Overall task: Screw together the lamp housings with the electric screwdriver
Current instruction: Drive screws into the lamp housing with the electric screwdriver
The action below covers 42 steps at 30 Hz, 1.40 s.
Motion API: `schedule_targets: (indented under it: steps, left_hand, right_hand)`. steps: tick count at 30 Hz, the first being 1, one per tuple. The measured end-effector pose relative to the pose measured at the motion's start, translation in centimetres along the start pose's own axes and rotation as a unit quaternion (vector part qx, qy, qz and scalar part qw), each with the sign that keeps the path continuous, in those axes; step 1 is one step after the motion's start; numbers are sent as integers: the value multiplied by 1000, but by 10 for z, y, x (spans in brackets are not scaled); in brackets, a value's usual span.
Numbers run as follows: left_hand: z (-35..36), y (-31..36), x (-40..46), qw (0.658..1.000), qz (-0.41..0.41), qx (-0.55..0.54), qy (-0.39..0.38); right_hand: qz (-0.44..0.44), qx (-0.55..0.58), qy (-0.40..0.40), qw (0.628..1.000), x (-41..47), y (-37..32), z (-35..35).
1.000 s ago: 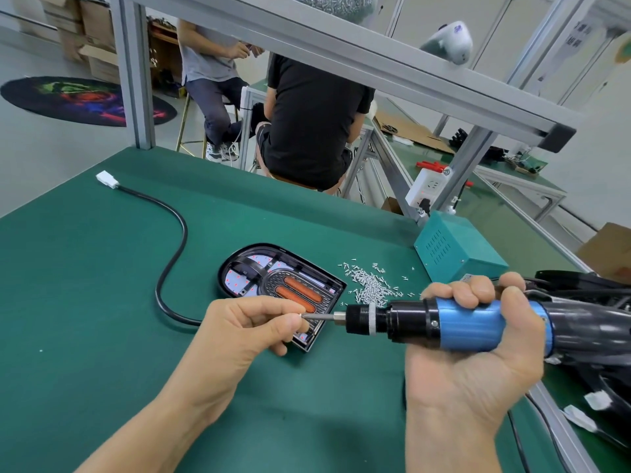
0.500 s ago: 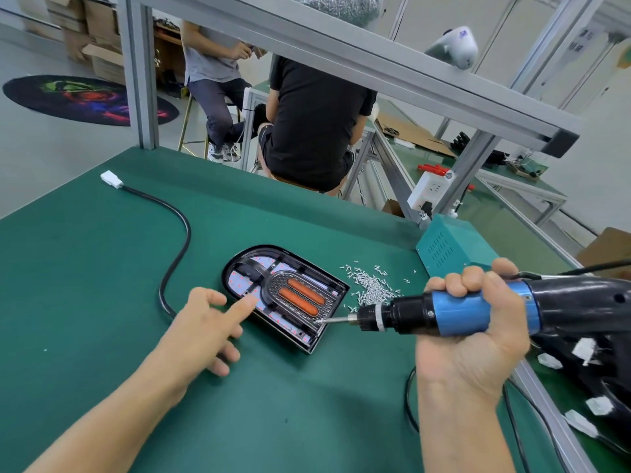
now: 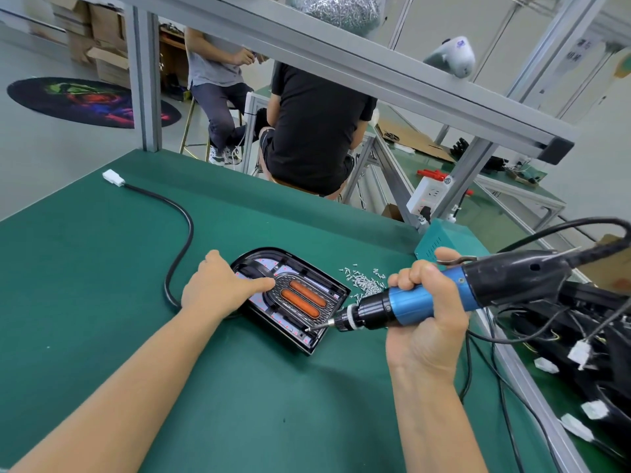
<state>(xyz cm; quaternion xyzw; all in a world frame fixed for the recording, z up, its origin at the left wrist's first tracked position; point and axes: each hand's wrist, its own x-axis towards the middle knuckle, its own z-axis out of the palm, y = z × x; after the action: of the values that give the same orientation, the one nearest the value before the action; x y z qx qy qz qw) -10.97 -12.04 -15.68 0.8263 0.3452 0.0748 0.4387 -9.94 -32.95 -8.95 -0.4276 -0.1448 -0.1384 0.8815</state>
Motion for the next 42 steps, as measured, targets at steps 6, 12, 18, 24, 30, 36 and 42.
schedule_targets:
  steps: [6,12,18,24,30,36,42]
  left_hand:
    - [3,1,4,1000,-1,9,-11]
    - [7,1,2,1000,4,-4,7]
    - [9,1,1,999,27,-27,18]
    - [10,1,0,998,36,-38,24]
    - [14,2,-2,994,51,-86,38]
    - [24,7,0,950,29,-309,-37]
    - [33,6,1,907,-31,-416,-61]
  right_hand:
    - [-5,-37,-15,999,2,3,-1]
    - [1,-41,-23,999,1,7,0]
    - [8,-46,-33,998,2,9,1]
    - [8,-58,-28,998,2,13,1]
    - [12,-66,-66,996,1,15,4]
    - [34,-60,-146,987,0,15,9]
    - [58,-42,-182,981,-1,13,11]
